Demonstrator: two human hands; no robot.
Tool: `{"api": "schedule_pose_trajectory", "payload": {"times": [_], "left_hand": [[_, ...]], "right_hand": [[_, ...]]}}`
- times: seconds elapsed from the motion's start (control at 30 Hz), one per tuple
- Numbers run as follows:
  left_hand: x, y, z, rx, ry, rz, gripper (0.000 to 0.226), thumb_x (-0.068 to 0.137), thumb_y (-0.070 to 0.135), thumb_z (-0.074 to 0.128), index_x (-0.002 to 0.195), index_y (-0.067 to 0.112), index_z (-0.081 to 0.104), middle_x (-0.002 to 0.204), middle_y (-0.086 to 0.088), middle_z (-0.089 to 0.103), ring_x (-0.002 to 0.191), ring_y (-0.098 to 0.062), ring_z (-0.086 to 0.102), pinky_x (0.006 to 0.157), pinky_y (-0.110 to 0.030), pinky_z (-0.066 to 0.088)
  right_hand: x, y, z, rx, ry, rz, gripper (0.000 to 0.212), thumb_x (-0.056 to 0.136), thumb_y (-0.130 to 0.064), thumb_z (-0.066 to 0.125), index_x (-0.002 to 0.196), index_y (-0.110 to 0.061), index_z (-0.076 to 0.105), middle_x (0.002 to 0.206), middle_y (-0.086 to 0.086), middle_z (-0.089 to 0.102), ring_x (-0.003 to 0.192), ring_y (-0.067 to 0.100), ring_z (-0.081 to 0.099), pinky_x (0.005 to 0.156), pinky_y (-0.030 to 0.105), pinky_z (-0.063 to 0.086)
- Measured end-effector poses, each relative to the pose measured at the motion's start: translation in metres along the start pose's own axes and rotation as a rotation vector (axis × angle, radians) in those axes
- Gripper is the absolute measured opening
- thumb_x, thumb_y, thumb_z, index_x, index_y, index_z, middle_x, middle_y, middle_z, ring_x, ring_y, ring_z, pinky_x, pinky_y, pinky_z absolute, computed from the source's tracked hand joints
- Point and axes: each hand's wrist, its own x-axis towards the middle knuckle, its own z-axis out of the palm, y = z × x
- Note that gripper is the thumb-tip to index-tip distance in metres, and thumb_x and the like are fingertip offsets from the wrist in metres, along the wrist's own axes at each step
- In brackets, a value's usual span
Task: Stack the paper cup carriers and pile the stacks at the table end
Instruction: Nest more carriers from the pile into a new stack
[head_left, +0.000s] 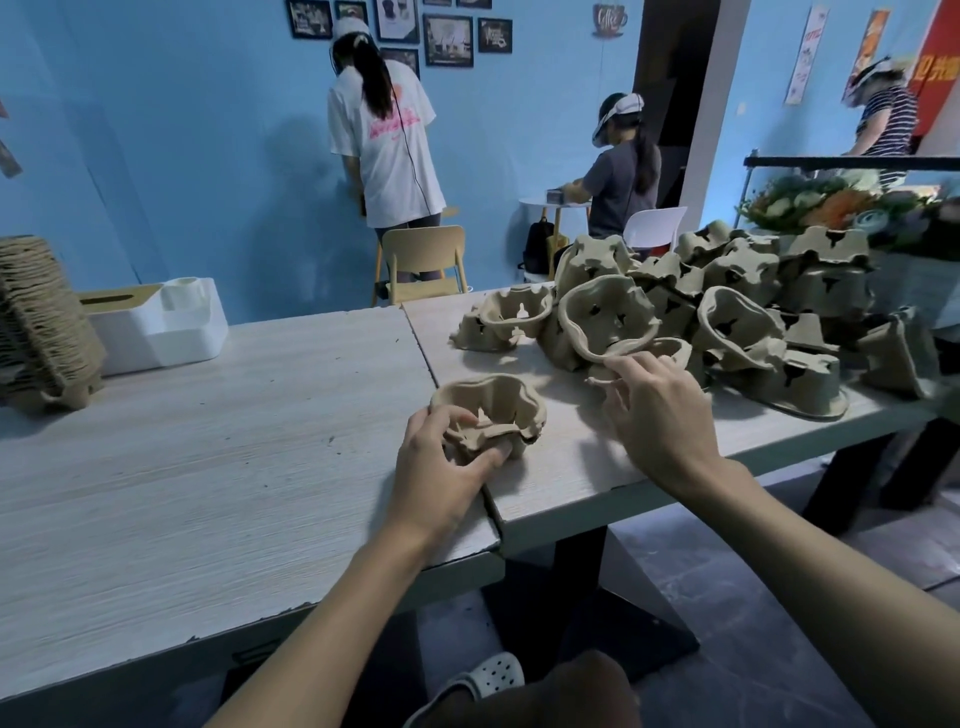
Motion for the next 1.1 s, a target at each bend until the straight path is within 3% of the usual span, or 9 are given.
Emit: {"api": "schedule_pose_trajectory", "payload": {"times": [0.13,0.23,0.33,0.47,0.67,0.8,0.9,1.0,1.1], "left_hand": [[-0.001,0.001,-0.002,-0.012,0.015,0.004,0.023,0.078,0.025,0.085,0.091,0.025,0.065,0.109,0.005,0.056,0.089,0.0,0.056,0.074,-0.004,0.042],[-0.003,0.002,-0.003,-0.029,0.01,0.001,0.024,0.078,0.022,0.085,0.092,0.023,0.065,0.111,0.002,0.054,0.09,0.003,0.054,0.075,-0.002,0.04],[-0.003,0.002,-0.004,-0.036,-0.002,-0.013,0.029,0.077,0.018,0.085,0.098,0.02,0.065,0.114,0.0,0.053,0.09,0.003,0.053,0.076,-0.002,0.04],[-0.003,0.004,-0.004,-0.026,-0.02,-0.025,0.043,0.072,0.029,0.089,0.106,0.024,0.063,0.114,0.005,0.05,0.084,0.006,0.051,0.076,-0.003,0.038],[-0.003,0.008,-0.007,-0.061,0.055,-0.058,0.045,0.071,0.03,0.089,0.106,0.026,0.061,0.114,-0.001,0.052,0.085,-0.003,0.053,0.077,-0.014,0.041],[-0.004,0.005,-0.016,-0.046,0.046,-0.061,0.043,0.07,0.031,0.09,0.103,0.024,0.063,0.116,-0.002,0.054,0.086,-0.006,0.054,0.081,-0.02,0.044],[-0.005,0.002,-0.025,-0.046,0.031,-0.057,0.04,0.071,0.033,0.089,0.101,0.026,0.063,0.113,-0.001,0.055,0.086,-0.01,0.055,0.086,-0.028,0.048],[-0.007,-0.001,-0.032,-0.044,0.02,-0.046,0.039,0.071,0.034,0.089,0.1,0.028,0.063,0.111,-0.002,0.056,0.086,-0.011,0.055,0.09,-0.033,0.051],[-0.009,-0.004,-0.035,-0.078,0.032,-0.063,0.048,0.064,0.048,0.088,0.101,0.029,0.064,0.11,0.001,0.056,0.092,-0.016,0.059,0.093,-0.038,0.052]], "right_hand": [[-0.001,0.0,-0.001,-0.206,-0.111,0.083,0.018,0.081,-0.018,0.066,0.099,-0.013,0.067,0.089,0.01,0.068,0.083,0.034,0.06,0.075,0.04,0.039],[-0.002,0.002,-0.002,-0.304,-0.14,0.083,0.014,0.084,-0.019,0.065,0.097,-0.018,0.069,0.088,0.007,0.067,0.084,0.032,0.06,0.077,0.039,0.031],[-0.003,0.005,-0.005,-0.354,-0.15,0.064,0.006,0.079,-0.016,0.071,0.083,-0.019,0.073,0.081,0.005,0.062,0.077,0.031,0.057,0.074,0.039,0.026],[-0.007,0.01,-0.01,-0.284,-0.097,0.034,0.012,0.074,-0.017,0.08,0.068,-0.019,0.07,0.077,0.003,0.058,0.078,0.031,0.055,0.072,0.038,0.029],[-0.012,-0.001,-0.033,-0.017,0.011,-0.058,0.008,0.086,-0.026,0.072,0.079,-0.021,0.072,0.085,-0.003,0.064,0.086,0.027,0.057,0.072,0.035,0.028],[-0.015,-0.015,-0.047,0.082,0.053,-0.19,0.004,0.085,-0.021,0.074,0.085,-0.017,0.073,0.083,-0.002,0.064,0.074,0.027,0.058,0.066,0.034,0.036],[-0.016,-0.026,-0.052,0.164,0.062,-0.258,0.014,0.089,-0.027,0.063,0.087,-0.017,0.073,0.081,-0.003,0.063,0.064,0.025,0.054,0.057,0.031,0.039],[-0.015,-0.037,-0.053,0.178,0.08,-0.362,0.009,0.09,-0.023,0.067,0.089,-0.016,0.073,0.086,-0.002,0.064,0.073,0.021,0.056,0.06,0.031,0.043],[-0.013,-0.042,-0.051,0.167,0.089,-0.392,0.004,0.087,-0.019,0.072,0.088,-0.015,0.072,0.092,0.0,0.062,0.076,0.024,0.055,0.059,0.032,0.047]]}}
